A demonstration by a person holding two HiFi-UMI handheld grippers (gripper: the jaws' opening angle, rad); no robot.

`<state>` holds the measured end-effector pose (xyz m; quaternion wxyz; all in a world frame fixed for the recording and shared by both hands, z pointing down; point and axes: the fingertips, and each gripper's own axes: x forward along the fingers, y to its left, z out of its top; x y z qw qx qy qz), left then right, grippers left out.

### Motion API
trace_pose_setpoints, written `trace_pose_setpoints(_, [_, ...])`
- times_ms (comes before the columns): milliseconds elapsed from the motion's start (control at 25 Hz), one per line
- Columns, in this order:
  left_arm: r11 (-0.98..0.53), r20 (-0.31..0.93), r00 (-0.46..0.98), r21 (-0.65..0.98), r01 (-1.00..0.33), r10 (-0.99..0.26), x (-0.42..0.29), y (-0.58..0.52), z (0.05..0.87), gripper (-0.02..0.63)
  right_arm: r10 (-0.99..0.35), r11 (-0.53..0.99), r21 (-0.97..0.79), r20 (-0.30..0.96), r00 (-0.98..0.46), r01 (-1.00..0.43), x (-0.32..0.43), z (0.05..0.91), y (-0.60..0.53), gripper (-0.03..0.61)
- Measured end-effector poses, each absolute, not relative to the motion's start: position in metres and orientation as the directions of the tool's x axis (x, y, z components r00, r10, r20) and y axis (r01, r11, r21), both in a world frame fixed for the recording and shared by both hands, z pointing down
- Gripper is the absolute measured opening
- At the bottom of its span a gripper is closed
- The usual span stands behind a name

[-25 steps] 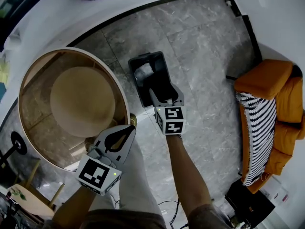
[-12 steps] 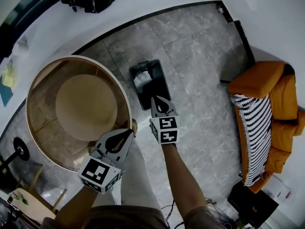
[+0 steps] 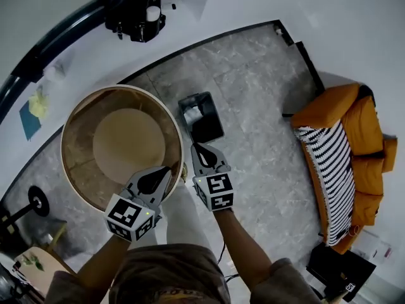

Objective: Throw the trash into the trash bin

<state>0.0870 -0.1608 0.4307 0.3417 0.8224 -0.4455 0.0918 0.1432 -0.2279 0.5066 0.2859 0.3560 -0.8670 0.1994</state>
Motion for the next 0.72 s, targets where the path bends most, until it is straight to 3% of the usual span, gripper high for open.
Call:
trace_pose_setpoints(280, [-0.437, 0.458, 0.588, 0.398, -0.806, -0.667, 0.054, -0.113, 0.355, 0.018, -0.446, 0.755, -0.206, 0.535, -0.718, -0.623, 0.091, 0.389, -0.151, 0.018])
trace_pose_setpoints(720, [-0.493, 0.344, 0.55, 0.243, -0.835, -0.761, 0.01, -0.056, 0.237, 0.018, -0.377, 0.889, -0.186, 0.219, -0.9, -0.418, 0.044, 0.224, -0.074, 0.018])
